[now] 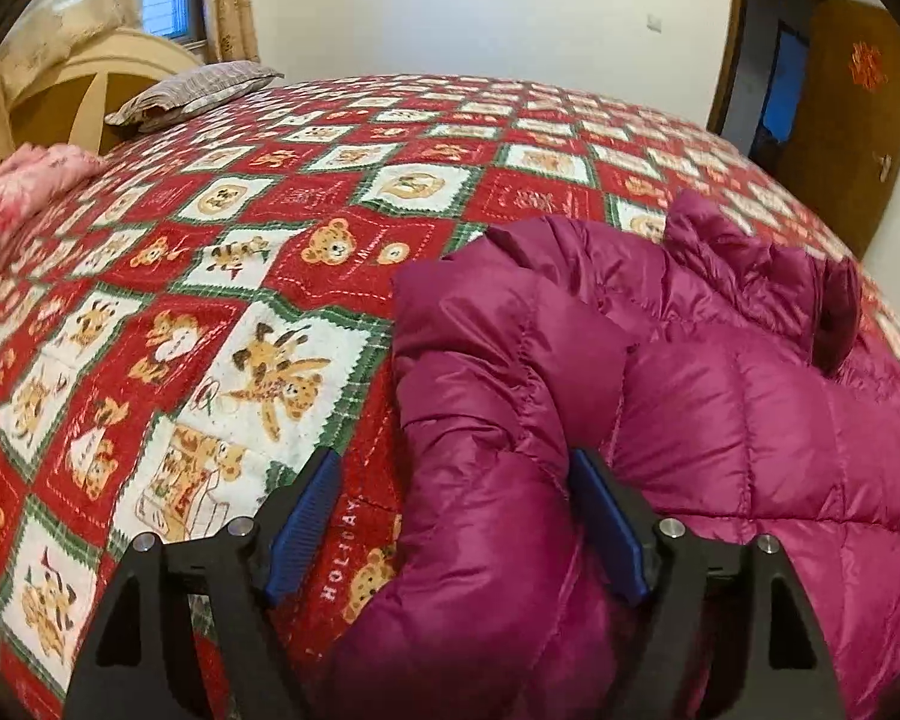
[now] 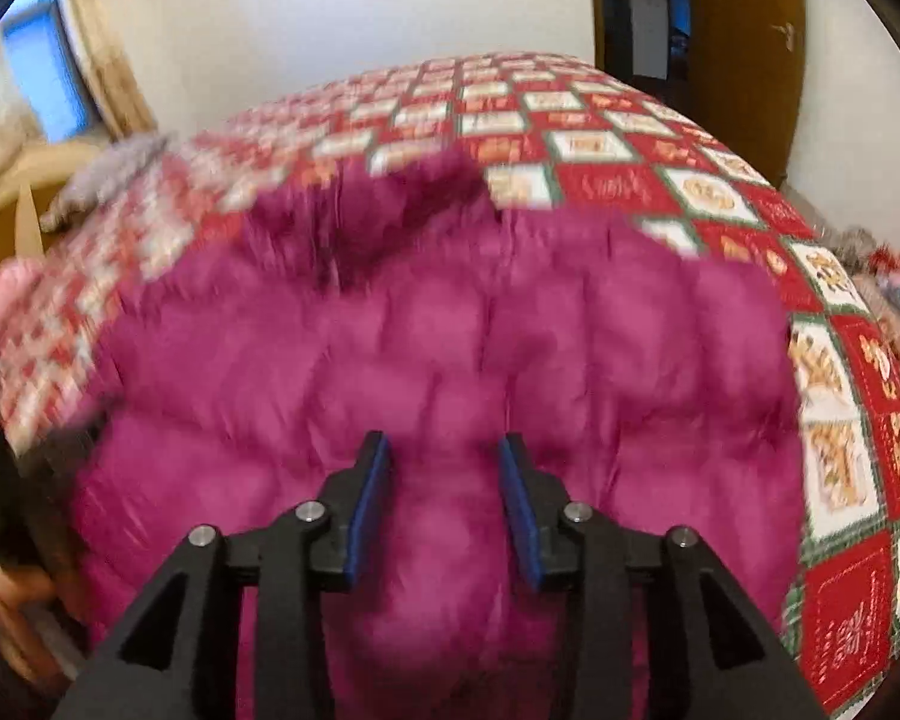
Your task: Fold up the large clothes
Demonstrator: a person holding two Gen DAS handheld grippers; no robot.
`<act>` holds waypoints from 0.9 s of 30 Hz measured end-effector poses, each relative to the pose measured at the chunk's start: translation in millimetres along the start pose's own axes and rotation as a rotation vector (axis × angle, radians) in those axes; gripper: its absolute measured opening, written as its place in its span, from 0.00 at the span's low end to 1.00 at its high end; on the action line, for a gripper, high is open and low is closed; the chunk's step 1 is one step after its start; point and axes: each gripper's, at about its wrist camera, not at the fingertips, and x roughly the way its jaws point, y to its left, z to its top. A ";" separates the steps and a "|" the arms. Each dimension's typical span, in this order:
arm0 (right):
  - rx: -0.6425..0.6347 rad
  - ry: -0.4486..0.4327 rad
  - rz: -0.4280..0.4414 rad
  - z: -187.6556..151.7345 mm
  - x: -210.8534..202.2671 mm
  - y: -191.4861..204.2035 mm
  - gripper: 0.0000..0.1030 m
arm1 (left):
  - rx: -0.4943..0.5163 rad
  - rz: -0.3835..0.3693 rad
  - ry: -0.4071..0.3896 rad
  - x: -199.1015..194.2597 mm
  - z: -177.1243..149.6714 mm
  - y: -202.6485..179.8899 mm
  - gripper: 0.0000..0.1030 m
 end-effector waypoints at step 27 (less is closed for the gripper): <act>0.236 0.195 -0.078 110.7 90.2 -18.4 0.21 | -0.080 0.039 -0.105 -18.7 0.7 8.2 0.77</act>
